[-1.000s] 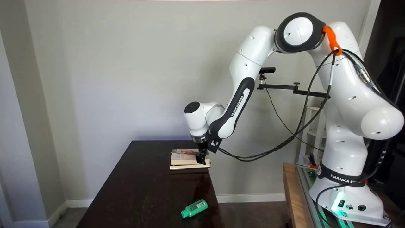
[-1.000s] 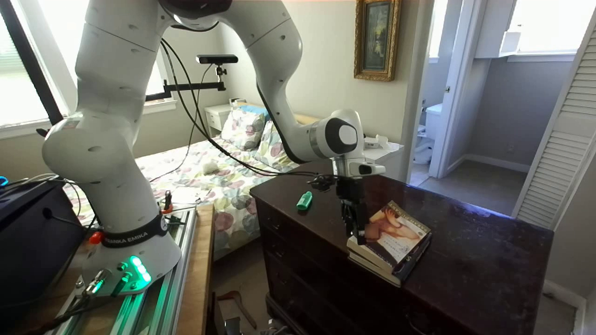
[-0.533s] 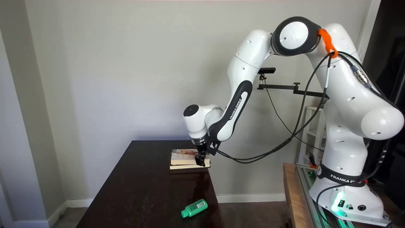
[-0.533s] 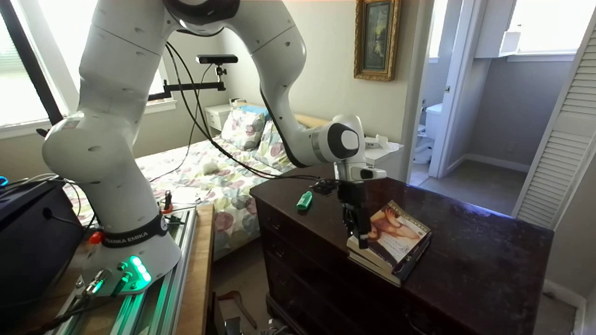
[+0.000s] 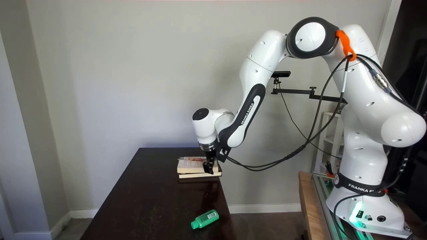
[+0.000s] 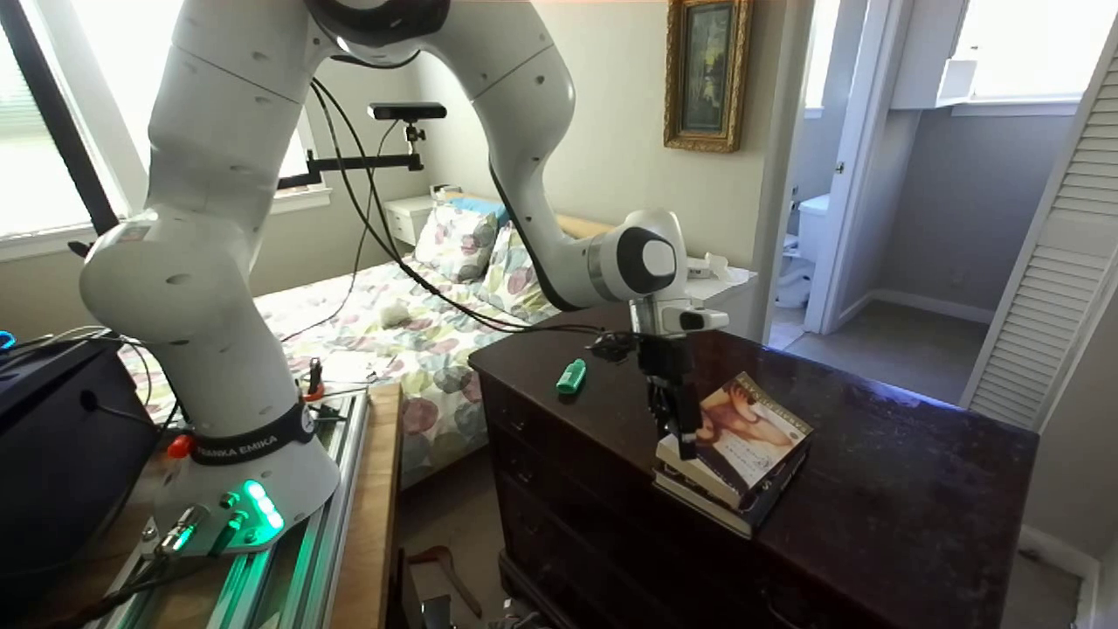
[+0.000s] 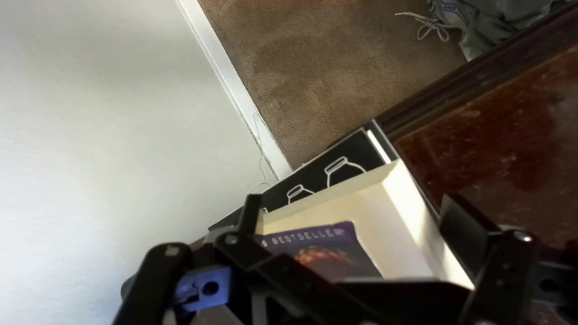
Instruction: Turn the book on top upside down.
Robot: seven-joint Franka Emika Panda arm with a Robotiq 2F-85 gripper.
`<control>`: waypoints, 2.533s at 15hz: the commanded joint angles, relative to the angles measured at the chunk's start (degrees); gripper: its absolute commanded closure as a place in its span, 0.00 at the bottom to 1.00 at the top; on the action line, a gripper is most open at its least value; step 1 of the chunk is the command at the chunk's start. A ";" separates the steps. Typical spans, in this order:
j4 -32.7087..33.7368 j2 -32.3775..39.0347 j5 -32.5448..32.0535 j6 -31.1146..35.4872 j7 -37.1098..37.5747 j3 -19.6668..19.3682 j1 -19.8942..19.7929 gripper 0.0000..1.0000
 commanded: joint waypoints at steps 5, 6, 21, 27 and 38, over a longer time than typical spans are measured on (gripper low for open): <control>-0.87 -8.21 17.54 -8.41 -19.79 5.11 -3.86 0.00; -0.33 -8.83 17.99 -9.08 -19.75 4.41 -3.81 0.00; 1.96 -0.34 24.19 8.53 -14.72 0.95 -5.93 0.95; 1.40 -0.36 27.60 8.20 -18.09 1.57 -6.02 1.00; 1.21 -1.98 31.34 3.87 -20.62 2.18 -6.04 1.00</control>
